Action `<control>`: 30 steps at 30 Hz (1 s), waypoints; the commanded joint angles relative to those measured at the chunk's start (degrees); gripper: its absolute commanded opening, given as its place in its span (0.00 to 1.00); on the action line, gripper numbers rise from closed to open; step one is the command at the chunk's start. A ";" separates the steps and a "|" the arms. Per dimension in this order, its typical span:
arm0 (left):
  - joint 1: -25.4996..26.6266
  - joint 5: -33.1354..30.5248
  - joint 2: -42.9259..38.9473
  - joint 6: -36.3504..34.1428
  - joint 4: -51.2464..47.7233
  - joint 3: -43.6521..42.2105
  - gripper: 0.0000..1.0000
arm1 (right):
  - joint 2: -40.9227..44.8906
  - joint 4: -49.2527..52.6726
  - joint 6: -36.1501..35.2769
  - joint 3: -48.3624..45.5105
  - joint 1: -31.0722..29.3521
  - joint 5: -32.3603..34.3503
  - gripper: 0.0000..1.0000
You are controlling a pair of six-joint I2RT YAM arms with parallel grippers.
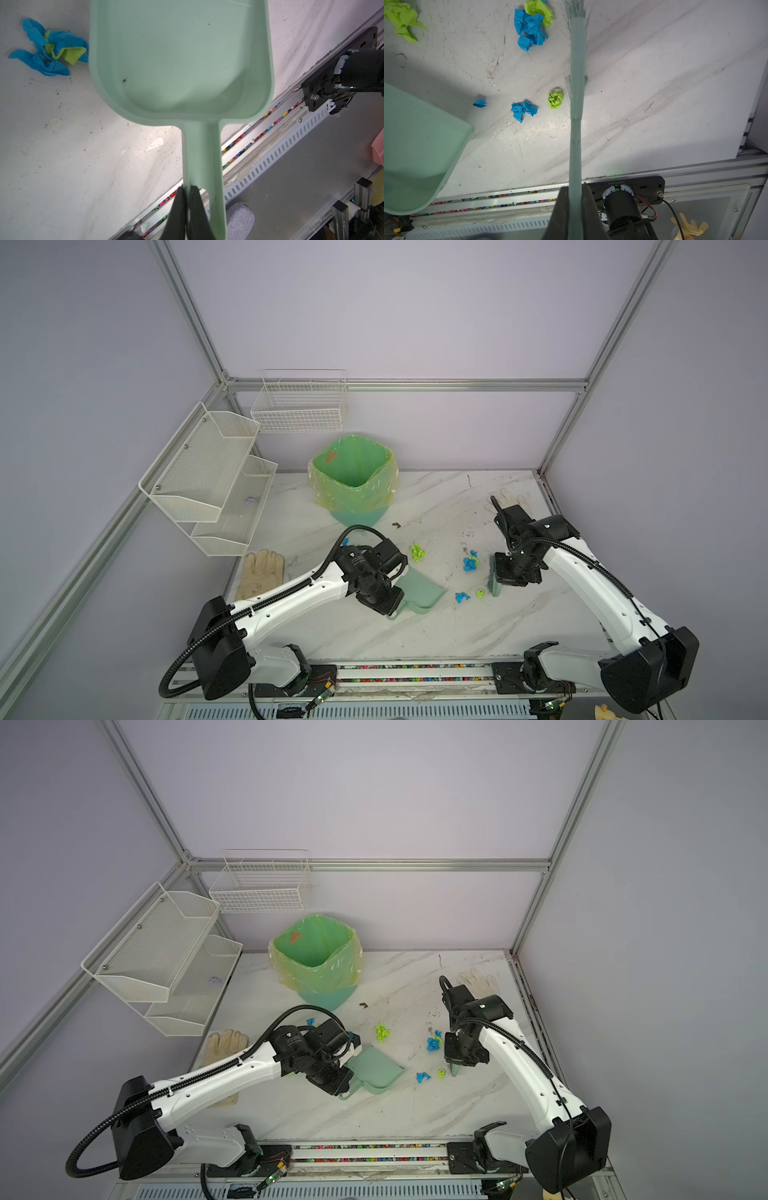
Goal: Sweep away the paper scraps from the table
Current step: 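Drag the dustpan toward the robot with the left gripper while the right lowers the brush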
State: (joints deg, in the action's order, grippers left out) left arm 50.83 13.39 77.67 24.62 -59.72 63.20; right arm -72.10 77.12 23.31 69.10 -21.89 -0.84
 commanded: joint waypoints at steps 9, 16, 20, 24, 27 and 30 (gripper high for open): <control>3.98 2.50 0.53 -0.12 -2.19 -2.38 0.00 | 1.38 1.33 1.56 -1.68 -1.68 -0.71 0.00; 5.07 2.42 2.83 0.19 -2.10 -1.54 0.00 | 1.49 1.02 2.01 -2.88 -3.20 -0.94 0.00; 5.29 1.42 5.32 0.08 -1.81 -1.37 0.00 | 2.20 1.02 3.01 -2.98 -4.41 -2.19 0.00; 5.27 1.64 6.73 -0.14 -1.72 -0.46 0.00 | 2.48 0.94 4.06 -3.25 -6.30 -3.31 0.00; 5.31 1.49 8.13 -0.60 -1.71 0.49 0.00 | 1.91 0.94 5.83 -2.67 -9.78 -3.21 0.00; 5.33 2.25 9.56 -0.89 -1.66 1.43 0.00 | 0.89 0.55 7.54 -1.83 -13.61 -3.65 0.00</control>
State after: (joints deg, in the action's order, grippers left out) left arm 55.96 14.81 86.32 24.40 -61.34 62.26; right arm -70.46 76.75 27.83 66.63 -32.64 -3.25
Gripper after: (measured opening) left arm 0.048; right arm 0.100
